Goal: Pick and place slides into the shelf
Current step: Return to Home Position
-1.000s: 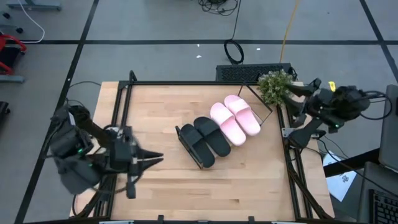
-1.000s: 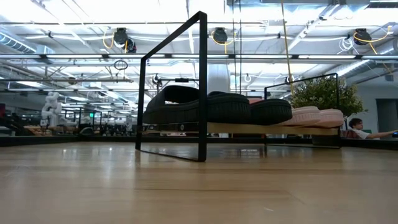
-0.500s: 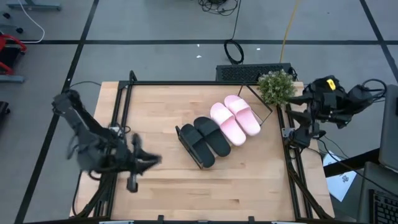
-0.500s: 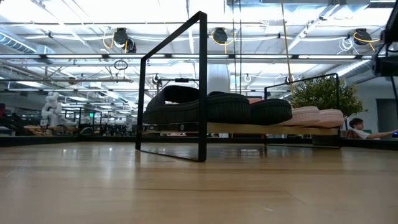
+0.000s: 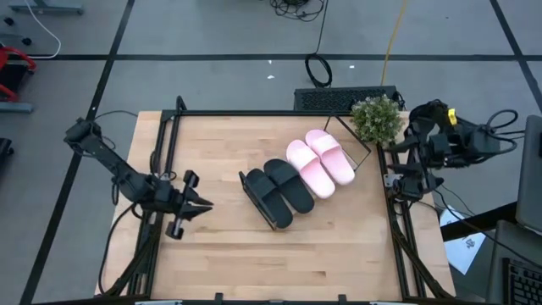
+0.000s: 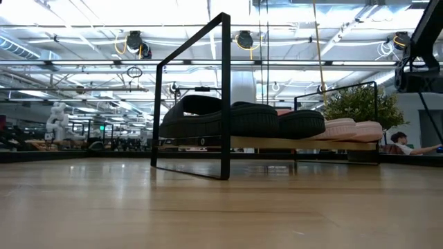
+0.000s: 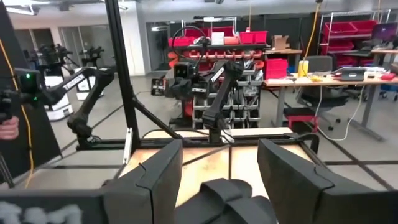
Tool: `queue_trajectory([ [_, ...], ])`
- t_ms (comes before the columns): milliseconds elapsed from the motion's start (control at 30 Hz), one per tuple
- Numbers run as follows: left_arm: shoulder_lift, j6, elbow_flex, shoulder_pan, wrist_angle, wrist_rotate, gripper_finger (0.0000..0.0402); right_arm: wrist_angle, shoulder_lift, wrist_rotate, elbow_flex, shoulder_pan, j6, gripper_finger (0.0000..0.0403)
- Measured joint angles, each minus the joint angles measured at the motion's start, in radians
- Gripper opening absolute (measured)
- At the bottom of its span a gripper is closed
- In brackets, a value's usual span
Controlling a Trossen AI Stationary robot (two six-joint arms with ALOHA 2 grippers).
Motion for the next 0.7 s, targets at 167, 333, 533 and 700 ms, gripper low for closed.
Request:
queue_trajectory([
  [167,-0.113,-0.102,-0.014,-0.006,-0.246,-0.045,0.0047,-0.119,-0.027,0.000,0.000,0.000,0.012,0.0196],
  [333,-0.139,-0.124,-0.014,-0.003,-0.348,-0.127,0.0047,-0.227,-0.029,0.000,-0.022,0.000,0.040,0.0196],
  [533,-0.203,-0.103,-0.014,-0.017,-0.444,-0.134,0.0047,-0.251,-0.048,-0.009,0.012,-0.005,0.065,0.0196],
  [700,-0.288,-0.111,-0.014,-0.052,-0.510,-0.189,0.0047,-0.279,-0.066,-0.196,0.100,-0.005,0.012,0.0196],
])
